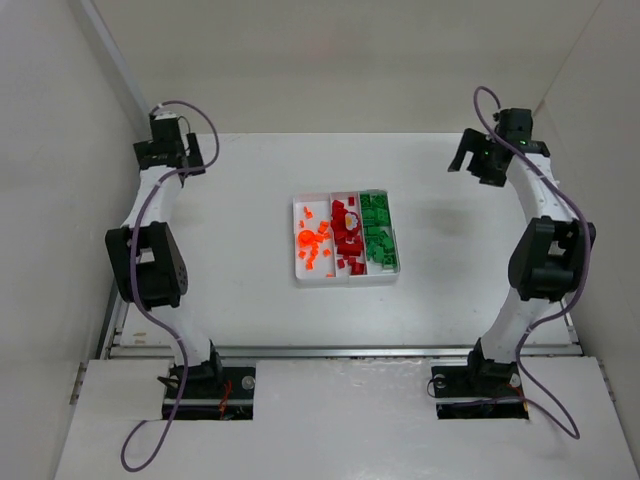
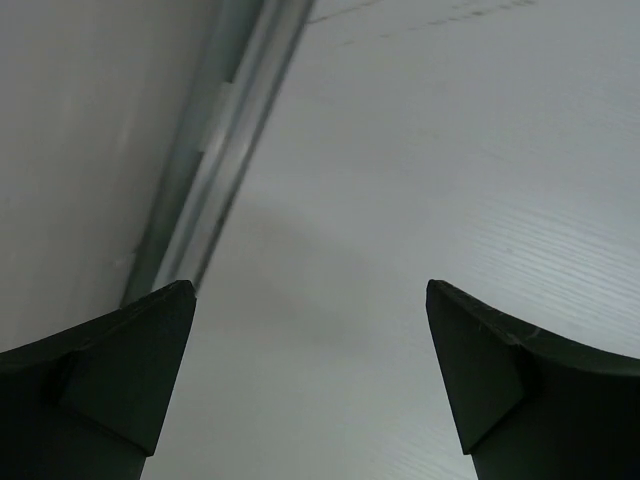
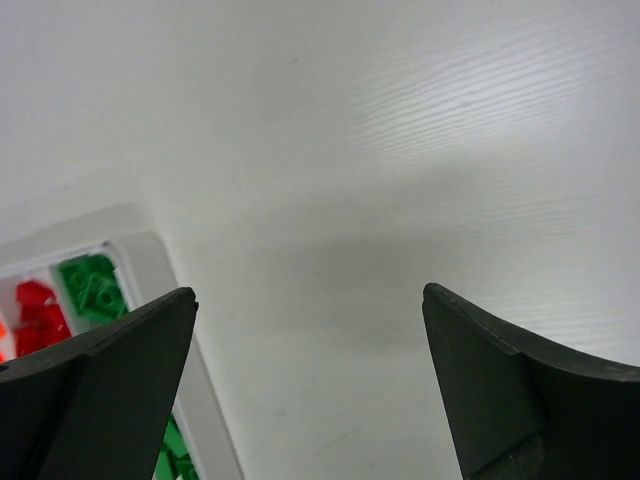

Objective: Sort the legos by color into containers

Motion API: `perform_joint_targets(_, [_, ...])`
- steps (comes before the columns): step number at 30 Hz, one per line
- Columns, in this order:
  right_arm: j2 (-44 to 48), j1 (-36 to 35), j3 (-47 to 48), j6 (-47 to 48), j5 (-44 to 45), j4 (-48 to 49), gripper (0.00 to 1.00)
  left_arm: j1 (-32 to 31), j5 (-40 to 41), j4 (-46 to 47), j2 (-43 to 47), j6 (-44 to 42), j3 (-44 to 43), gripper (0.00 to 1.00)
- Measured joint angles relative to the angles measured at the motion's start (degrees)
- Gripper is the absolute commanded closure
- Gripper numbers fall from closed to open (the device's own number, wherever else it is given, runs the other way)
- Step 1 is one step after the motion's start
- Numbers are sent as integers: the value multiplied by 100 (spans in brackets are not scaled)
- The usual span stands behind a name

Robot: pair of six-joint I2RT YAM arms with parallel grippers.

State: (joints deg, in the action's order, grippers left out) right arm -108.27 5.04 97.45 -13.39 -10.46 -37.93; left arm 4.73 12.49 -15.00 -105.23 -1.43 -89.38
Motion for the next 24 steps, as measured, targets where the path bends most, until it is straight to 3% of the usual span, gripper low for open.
perform_joint_targets(4, [229,304,0,-76,715,0,0,535,363,22,63,155,136,0])
perform_joint_targets(9, [450,195,2,-109,1132,-4,0,605,531,11,116,192,254,0])
perform_joint_targets(24, [522,151,42,-162,1113,-15,0,562,496,22,214,195,367,0])
